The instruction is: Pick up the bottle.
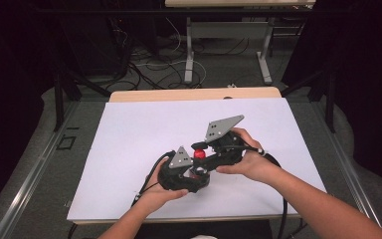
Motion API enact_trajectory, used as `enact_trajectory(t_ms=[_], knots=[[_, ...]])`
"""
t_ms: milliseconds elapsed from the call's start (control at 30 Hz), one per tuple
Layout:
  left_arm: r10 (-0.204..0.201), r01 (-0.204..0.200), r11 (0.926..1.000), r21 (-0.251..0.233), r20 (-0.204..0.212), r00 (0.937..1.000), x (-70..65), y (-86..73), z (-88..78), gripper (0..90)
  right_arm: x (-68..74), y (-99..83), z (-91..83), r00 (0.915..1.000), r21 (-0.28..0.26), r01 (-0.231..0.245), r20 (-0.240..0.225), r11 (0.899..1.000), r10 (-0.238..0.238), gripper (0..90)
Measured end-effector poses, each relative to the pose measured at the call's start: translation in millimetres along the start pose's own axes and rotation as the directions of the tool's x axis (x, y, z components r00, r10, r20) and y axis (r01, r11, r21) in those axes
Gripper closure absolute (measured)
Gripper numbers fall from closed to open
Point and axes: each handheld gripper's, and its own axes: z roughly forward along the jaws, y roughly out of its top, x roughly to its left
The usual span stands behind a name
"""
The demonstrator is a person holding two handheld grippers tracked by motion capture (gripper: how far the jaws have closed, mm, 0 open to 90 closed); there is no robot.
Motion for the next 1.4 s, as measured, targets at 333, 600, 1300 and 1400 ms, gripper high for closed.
enact_trajectory(t_ms=[333,600,1300,1400], knots=[[-0.011,0.011,0.9999,0.004,0.012,0.9999,-2.6,-0.7,1.9,30.1,-5.7,-1.1,0.8,0.9982,0.011,0.049,-0.037,0.999,-0.048,61.2],[-0.025,0.025,0.9997,-0.003,-0.004,0.9997,2.3,-0.8,-1.0,30.1,0.0,2.5,-9.0,0.9990,-0.021,-0.010,0.044,1.000,0.011,46.7],[-0.021,0.021,0.9996,0.017,0.026,0.9994,2.8,-3.2,-1.7,30.1,-6.9,5.5,-12.9,0.9996,0.067,0.001,-0.029,0.998,0.001,60.8],[-0.022,0.022,0.9997,0.005,0.023,0.9995,1.9,-4.6,0.8,30.1,-11.7,6.7,-11.5,0.9945,0.083,0.072,-0.082,0.994,-0.065,60.5]])
